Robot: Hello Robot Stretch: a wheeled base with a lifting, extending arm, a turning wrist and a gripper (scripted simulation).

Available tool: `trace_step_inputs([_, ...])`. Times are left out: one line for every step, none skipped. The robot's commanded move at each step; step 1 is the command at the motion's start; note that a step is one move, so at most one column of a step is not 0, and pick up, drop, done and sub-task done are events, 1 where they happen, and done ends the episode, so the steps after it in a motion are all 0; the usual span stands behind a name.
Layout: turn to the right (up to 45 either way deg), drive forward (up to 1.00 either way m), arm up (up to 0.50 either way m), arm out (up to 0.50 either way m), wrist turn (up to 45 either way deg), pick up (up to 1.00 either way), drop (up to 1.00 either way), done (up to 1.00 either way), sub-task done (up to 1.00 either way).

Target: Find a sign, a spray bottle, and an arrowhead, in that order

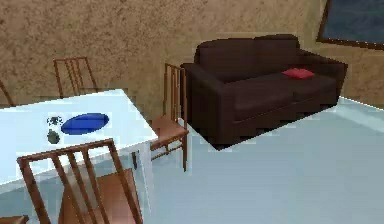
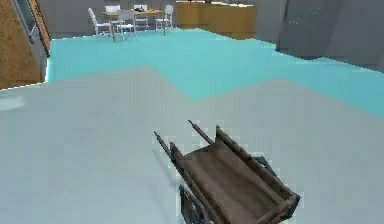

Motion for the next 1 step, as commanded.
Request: trace_step_inputs([39.0, 0.00, 0.00, 0.00, 0.0, 0.00, 0.00, 0.00, 0.00])
